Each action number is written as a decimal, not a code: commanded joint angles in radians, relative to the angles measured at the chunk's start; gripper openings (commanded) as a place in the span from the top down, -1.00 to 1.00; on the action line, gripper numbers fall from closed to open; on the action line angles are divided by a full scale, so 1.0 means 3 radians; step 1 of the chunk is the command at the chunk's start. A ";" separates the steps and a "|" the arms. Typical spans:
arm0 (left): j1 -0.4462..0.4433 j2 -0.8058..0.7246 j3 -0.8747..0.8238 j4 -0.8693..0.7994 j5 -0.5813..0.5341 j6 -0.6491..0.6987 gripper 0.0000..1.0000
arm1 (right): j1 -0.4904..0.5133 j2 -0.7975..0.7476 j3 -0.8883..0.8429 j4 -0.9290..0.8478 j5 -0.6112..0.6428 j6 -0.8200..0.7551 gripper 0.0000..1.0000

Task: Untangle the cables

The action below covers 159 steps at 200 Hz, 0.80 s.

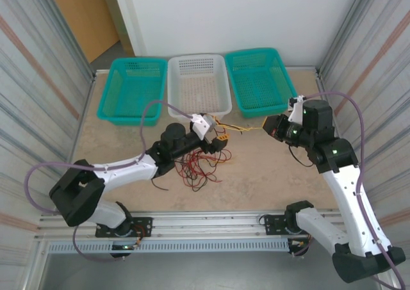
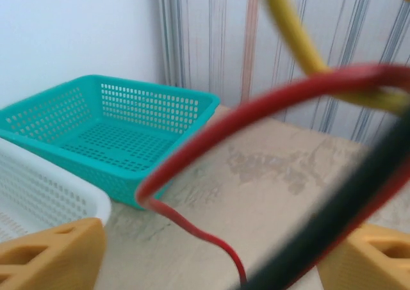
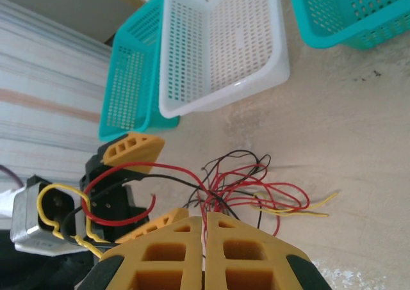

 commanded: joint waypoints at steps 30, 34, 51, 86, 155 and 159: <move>-0.0014 0.0021 -0.0020 0.0279 -0.0305 -0.0360 1.00 | -0.0004 -0.0082 0.0185 -0.0035 0.0058 0.0058 1.00; -0.0019 -0.0008 -0.0040 0.0229 -0.0363 -0.0375 1.00 | -0.0014 -0.0081 0.0225 -0.0094 0.0147 0.0047 1.00; -0.0043 -0.0169 -0.0172 0.0044 -0.0547 -0.0414 1.00 | -0.0128 -0.0094 0.0469 -0.0508 0.0862 -0.0007 1.00; -0.0060 -0.0586 -0.0658 -0.0131 -0.1206 -0.0527 1.00 | -0.1060 -0.0343 0.0647 -0.0781 0.1454 0.0060 1.00; -0.0010 -0.0769 -0.0778 -0.0632 -0.1304 -0.0735 1.00 | -0.2032 -0.0334 0.0598 -0.0228 0.0495 0.0416 1.00; -0.0010 -0.0731 -0.0725 -0.0700 -0.1277 -0.0749 1.00 | -0.2013 -0.0325 0.0569 -0.0162 0.0398 0.0429 1.00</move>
